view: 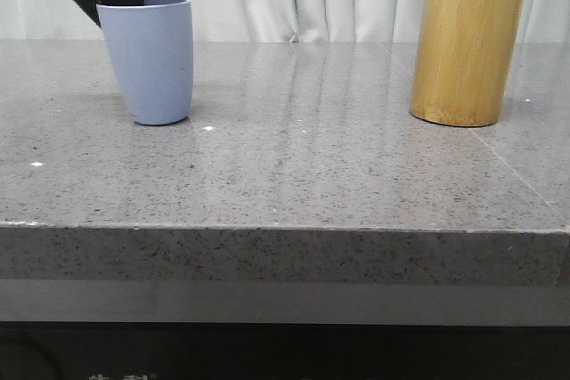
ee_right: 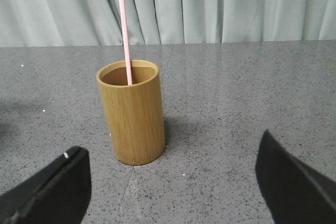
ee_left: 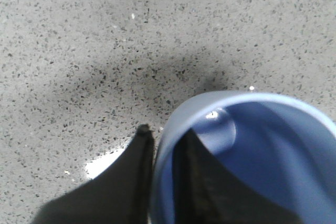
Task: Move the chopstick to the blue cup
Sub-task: 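Grasp the blue cup rim with the left gripper and carry it beside the bamboo holder, then set the blue cup down and withdraw the left gripper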
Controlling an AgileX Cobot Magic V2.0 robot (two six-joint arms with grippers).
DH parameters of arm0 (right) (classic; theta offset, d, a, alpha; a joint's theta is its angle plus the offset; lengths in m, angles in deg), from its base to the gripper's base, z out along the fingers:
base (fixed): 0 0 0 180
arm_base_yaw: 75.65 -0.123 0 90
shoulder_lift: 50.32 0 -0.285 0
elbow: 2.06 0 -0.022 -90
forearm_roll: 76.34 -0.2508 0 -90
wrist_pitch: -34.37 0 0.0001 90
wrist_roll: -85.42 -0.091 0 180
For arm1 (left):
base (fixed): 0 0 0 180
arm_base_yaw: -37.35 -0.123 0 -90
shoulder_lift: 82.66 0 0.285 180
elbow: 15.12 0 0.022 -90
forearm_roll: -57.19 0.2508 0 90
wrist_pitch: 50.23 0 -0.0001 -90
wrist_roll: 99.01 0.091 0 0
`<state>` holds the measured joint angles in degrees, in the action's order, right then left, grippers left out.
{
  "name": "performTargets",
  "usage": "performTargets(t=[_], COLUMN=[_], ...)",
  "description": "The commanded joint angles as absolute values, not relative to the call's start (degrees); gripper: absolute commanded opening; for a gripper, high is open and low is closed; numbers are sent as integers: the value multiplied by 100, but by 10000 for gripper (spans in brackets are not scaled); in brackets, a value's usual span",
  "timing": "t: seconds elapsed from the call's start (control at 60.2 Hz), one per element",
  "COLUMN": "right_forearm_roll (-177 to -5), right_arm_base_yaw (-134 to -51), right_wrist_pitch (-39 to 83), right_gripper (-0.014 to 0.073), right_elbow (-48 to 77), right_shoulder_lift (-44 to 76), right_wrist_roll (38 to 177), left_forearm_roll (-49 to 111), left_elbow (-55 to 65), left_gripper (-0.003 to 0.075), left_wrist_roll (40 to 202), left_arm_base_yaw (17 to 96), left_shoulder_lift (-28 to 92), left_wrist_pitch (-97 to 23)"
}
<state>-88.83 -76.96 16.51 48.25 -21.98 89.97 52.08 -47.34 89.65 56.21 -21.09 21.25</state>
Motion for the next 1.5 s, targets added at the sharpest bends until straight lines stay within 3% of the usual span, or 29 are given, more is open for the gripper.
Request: performTargets(t=[0.0, 0.249, 0.648, 0.931, 1.064, 1.363, 1.479], right_forearm_roll=[-8914, -8914, -8914, -8914, -8914, -8914, -8914], right_arm_base_yaw=[-7709, -7709, -7709, -7709, -7709, -7709, -7709], right_wrist_pitch=[2088, 2088, 2088, 2088, 2088, 2088, 2088], right_gripper=[642, 642, 642, 642, 642, 642, 642], right_elbow=[4622, 4622, 4622, 4622, 4622, 4622, 4622], right_shoulder_lift=[-2118, -2118, -2118, -2118, -2118, -2118, -2118], right_wrist_roll=[9006, 9006, 9006, 9006, 9006, 9006, 9006], left_forearm_roll=[5063, 4681, 4681, 4671, 4671, 4457, 4373], left_elbow=[-4924, -5363, -7002, -7159, -7159, -7173, -7183], left_gripper=[-19, -18, -18, -5, 90, 433, 477], left_wrist_roll=[8933, 8933, 8881, 8843, 8843, 8843, 8708], left_arm_base_yaw=[5669, 5952, 7171, 7271, 7271, 7271, 7271], left_shoulder_lift=[-1788, -1839, -2842, -3031, -3031, -3031, -2944], left_wrist_pitch=[2246, 2246, 2249, 2249, 2212, 2234, 2250])
